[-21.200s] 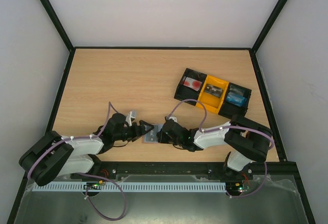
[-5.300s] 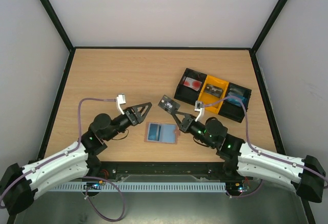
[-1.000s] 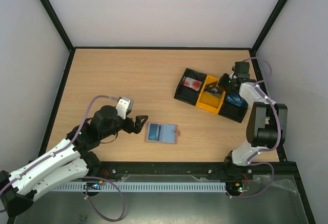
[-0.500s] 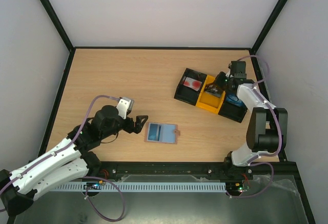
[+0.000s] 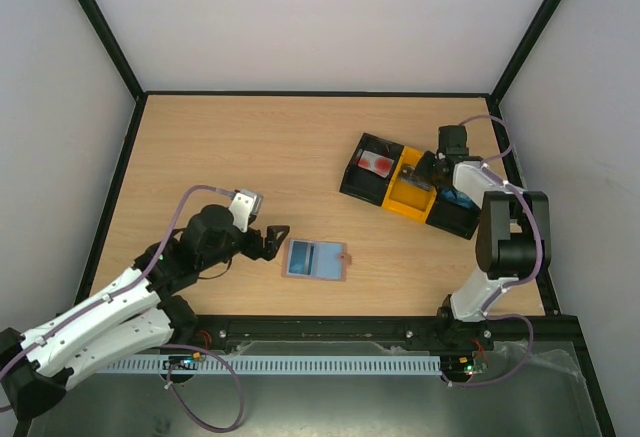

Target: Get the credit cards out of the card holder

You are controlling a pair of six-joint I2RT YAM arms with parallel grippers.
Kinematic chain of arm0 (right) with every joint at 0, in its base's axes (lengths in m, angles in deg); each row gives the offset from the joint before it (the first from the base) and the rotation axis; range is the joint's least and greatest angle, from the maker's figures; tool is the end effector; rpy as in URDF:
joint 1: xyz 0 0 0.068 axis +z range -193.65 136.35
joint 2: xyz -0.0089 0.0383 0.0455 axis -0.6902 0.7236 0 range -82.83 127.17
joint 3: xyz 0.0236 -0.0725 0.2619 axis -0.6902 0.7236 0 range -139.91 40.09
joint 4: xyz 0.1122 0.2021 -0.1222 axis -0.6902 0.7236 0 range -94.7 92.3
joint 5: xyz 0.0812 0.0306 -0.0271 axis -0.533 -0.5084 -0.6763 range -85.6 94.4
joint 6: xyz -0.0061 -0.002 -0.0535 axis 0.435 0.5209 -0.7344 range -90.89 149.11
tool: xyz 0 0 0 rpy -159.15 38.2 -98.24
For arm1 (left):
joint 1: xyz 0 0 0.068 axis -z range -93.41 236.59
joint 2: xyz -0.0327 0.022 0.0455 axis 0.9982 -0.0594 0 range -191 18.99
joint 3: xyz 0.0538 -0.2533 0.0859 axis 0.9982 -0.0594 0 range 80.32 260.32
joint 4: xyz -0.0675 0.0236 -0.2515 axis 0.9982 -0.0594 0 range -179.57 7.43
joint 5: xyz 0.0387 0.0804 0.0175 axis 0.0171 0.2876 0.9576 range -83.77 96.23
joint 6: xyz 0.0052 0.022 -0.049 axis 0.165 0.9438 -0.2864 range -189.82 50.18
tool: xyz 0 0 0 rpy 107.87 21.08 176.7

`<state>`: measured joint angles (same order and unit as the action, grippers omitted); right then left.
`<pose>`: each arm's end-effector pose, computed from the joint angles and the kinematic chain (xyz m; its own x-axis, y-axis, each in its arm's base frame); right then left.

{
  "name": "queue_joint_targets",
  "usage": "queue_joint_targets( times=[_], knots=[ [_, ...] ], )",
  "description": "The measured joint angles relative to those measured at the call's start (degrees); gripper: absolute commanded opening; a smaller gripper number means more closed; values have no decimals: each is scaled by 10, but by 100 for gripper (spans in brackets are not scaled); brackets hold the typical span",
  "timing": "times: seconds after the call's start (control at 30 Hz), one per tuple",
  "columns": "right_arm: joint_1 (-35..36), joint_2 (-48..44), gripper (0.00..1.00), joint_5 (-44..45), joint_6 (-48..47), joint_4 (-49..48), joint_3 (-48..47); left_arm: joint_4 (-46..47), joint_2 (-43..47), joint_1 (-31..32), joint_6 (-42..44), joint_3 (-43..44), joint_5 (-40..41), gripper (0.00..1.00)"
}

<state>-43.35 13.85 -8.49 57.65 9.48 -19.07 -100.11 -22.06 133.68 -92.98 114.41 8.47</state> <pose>0.3489 0.0098 0.1888 -0.7579 0.4618 -0.4608 0.2491 0.8577 0.4498 0.1177 -0.1243 0.2713 -0.5380 0.0015 -0.8430 0.5395 0.7690 -0.3429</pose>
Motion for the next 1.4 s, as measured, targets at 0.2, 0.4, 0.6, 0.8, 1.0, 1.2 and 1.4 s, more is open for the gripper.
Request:
queue_joint_targets(
  times=[0.2, 0.4, 0.6, 0.8, 1.0, 1.2, 1.4],
  knots=[
    [0, 5, 2, 27, -7, 5, 0, 0, -10, 0, -2, 0, 1, 100],
    [0, -3, 12, 22, -9, 12, 0, -9, -32, 0, -16, 0, 28, 100],
    [3, -94, 33, -12, 2, 24, 15, -15, -60, 0, -39, 0, 36, 100],
    [21, -218, 48, -56, 12, 24, 53, 6, -71, -1, -76, -9, 8, 99],
    [47, -294, 49, -106, 33, 25, 105, 56, -97, -12, -118, -49, -48, 94],
    [90, -357, 48, -146, 80, 18, 168, 118, -138, -22, -156, -87, -98, 86],
    [183, -380, 45, -161, 122, 0, 210, 188, -191, -31, -191, -113, -134, 71]
  ],
)
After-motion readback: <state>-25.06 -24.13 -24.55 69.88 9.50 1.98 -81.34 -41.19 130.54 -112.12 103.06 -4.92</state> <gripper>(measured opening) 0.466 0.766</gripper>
